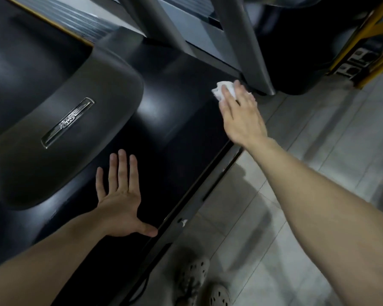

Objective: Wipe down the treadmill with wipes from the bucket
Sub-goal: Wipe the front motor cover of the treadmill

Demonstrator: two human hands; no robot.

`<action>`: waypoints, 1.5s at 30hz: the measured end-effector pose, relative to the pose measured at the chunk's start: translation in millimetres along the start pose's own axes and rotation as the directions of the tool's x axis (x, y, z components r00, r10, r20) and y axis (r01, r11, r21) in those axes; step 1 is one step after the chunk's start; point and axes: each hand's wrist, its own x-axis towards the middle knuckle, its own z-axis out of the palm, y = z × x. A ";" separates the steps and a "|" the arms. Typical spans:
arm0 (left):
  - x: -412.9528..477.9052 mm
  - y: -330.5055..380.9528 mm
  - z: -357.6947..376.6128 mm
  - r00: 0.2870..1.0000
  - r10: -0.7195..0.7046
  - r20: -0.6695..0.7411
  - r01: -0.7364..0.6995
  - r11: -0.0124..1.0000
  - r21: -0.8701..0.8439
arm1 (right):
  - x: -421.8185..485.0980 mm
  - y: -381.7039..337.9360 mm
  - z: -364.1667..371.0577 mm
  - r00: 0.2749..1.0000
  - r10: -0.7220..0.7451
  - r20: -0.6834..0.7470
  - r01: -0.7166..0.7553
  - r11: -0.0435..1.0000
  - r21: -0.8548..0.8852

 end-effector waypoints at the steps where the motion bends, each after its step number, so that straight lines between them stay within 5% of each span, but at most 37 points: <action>1: -0.6 0.2 -0.2 1.000 0.000 -0.002 0.000 1.000 0.001 | 3.1 -6.4 -1.0 0.993 0.109 -0.034 -0.108 0.994 0.035; 2: -1.0 -0.1 -0.4 1.000 -0.002 0.001 0.002 1.000 0.001 | -5.6 -20.8 2.2 0.990 0.114 -0.080 -0.110 0.993 0.043; 4: -0.5 -1.2 -0.3 1.000 -0.001 -0.005 0.001 1.000 -0.003 | -54.8 -56.0 9.6 0.987 -0.146 -0.062 0.148 0.988 0.032; 6: 0.8 -1.8 -0.4 1.000 0.010 -0.027 -0.010 1.000 -0.005 | -111.2 -70.2 13.8 0.839 -0.538 0.087 0.526 0.841 0.124; 8: 1.7 -2.0 0.2 0.999 0.014 -0.032 -0.014 1.000 -0.012 | -111.2 -49.8 7.7 0.697 -0.703 0.143 0.683 0.711 0.166; 10: 2.2 -3.0 0.9 0.999 0.016 -0.037 -0.016 1.000 -0.005 | -65.0 -21.4 9.0 0.811 -0.577 0.097 0.572 0.817 0.077; 12: 2.3 -3.3 2.2 0.999 0.015 -0.035 -0.015 1.000 -0.012 | -8.3 0.6 -0.3 0.969 -0.244 0.027 0.245 0.970 0.000; 15: 1.6 -2.6 3.4 0.998 0.007 -0.057 -0.008 1.000 -0.022 | 27.7 -4.8 -8.8 0.997 0.071 0.037 -0.073 0.996 0.053; 16: 1.3 -1.7 2.8 0.998 0.004 -0.062 -0.006 1.000 -0.030 | 18.5 -21.2 -4.9 0.999 0.025 0.024 -0.026 0.999 0.033; 18: 0.3 -0.9 1.1 0.997 -0.006 -0.079 0.004 1.000 -0.027 | -26.9 -62.1 7.0 0.939 -0.342 0.033 0.341 0.939 0.039; 21: 0.3 -1.8 5.0 0.994 -0.029 -0.109 0.029 1.000 -0.001 | -74.2 -79.3 6.4 0.541 -0.817 0.197 0.802 0.572 0.169; 22: 1.1 -2.8 6.5 0.992 -0.026 -0.121 0.027 1.000 0.009 | -54.0 -66.9 6.7 0.506 -0.843 0.180 0.830 0.533 0.162; 24: 1.1 -3.2 7.7 0.993 -0.031 -0.115 0.032 0.999 0.007 | 7.0 -37.0 7.7 0.733 -0.669 0.124 0.665 0.743 0.076; 26: 1.6 -0.7 6.6 0.994 -0.032 -0.109 0.033 0.999 0.011 | 68.0 -4.6 -1.2 0.945 -0.316 0.077 0.317 0.948 0.004; 28: 1.1 1.6 4.7 0.993 -0.034 -0.113 0.036 0.999 0.016 | 75.6 -1.1 -4.2 0.986 -0.130 0.101 0.125 0.991 0.050; 30: 0.7 -0.2 5.1 0.991 -0.048 -0.122 0.053 0.998 0.035 | 29.3 -21.3 -1.4 0.952 -0.297 0.067 0.294 0.954 0.052; 32: 1.3 -2.8 10.1 0.986 -0.061 -0.155 0.068 0.997 0.040 | -30.1 -28.2 -5.8 0.765 -0.631 0.130 0.610 0.774 0.172; 34: 2.9 0.6 13.4 0.973 -0.079 -0.215 0.078 0.997 -0.014 | -44.0 -6.3 -15.8 0.566 -0.797 0.210 0.773 0.602 0.202; 35: 3.5 4.4 13.2 0.963 -0.099 -0.250 0.087 0.994 -0.059 | -25.4 9.8 -17.0 0.564 -0.800 0.204 0.780 0.597 0.187; 38: 5.2 28.4 -3.0 0.896 -0.235 -0.377 0.129 0.950 -0.284 | 59.9 41.4 -16.9 0.847 -0.501 0.174 0.485 0.865 0.130; 40: 10.3 51.6 -18.1 0.812 -0.366 -0.454 0.153 0.885 -0.440 | 83.8 41.3 -19.5 0.925 -0.311 0.217 0.283 0.947 0.149; 42: 23.6 75.8 -42.2 0.790 -0.440 -0.428 0.170 0.826 -0.537 | 61.3 38.2 -25.3 0.889 -0.406 0.212 0.376 0.911 0.171; 45: 50.3 98.7 -80.8 0.810 -0.479 -0.338 0.190 0.760 -0.621 | 0.1 62.3 -47.0 0.631 -0.730 0.262 0.677 0.683 0.272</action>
